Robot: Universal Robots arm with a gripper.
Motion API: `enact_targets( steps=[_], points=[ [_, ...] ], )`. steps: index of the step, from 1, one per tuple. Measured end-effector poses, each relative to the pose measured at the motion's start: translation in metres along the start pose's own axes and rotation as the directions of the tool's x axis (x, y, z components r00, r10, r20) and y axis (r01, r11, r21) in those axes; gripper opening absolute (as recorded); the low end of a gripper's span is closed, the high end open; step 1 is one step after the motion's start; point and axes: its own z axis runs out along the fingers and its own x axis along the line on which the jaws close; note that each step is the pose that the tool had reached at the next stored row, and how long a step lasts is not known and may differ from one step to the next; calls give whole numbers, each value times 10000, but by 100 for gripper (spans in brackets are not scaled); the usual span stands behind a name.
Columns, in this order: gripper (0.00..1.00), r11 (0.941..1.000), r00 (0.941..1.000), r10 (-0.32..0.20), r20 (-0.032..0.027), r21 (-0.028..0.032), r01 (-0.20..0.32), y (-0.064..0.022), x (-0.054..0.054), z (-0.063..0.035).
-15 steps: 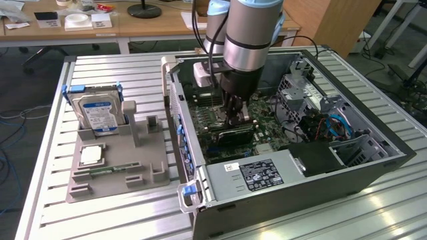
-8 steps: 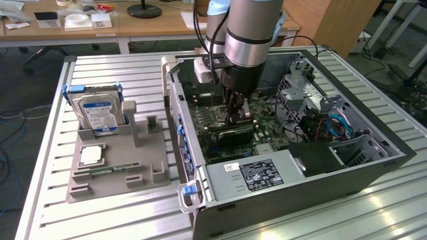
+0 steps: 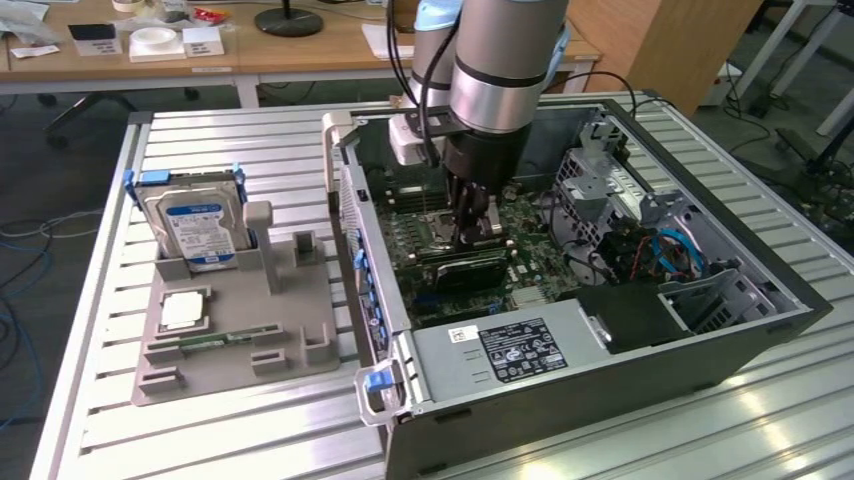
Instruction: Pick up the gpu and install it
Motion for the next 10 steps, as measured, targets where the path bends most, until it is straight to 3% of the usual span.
enact_targets(
  steps=[10],
  points=[
    [11,10000,10000,-1,0,0,1,-20,0,-23]
  ],
)
